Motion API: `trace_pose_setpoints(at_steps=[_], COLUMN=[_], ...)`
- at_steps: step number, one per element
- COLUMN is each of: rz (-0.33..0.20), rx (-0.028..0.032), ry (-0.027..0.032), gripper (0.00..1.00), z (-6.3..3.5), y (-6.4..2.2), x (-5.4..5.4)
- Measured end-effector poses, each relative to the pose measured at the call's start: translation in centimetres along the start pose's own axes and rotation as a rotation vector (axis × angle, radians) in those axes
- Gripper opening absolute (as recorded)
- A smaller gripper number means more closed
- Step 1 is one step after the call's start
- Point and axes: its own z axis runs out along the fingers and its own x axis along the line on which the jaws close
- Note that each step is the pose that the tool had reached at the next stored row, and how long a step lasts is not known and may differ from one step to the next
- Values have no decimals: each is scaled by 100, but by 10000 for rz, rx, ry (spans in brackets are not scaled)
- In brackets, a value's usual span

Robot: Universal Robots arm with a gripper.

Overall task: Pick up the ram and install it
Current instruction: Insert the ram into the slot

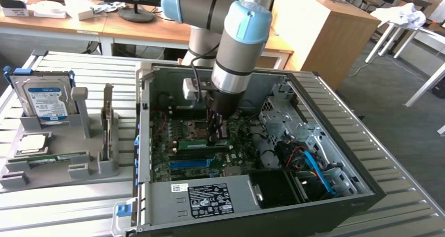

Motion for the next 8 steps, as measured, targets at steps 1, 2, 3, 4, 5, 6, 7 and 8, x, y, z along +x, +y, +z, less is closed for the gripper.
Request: trace_pose_setpoints(at_steps=[1,2,3,4,5,6,7,8], rz=[0,1,2,3,3,4,4,2], rx=[0,0,1,1,0,-1,-1,-1], ry=[1,-1,-1,0,1,2,3,1], gripper=[13,13,13,13,13,13,13,13], z=[1,2,3,5,6,7,9,11], y=[0,0,0,0,0,0,1,1], x=[3,5,6,7,9,9,9,9])
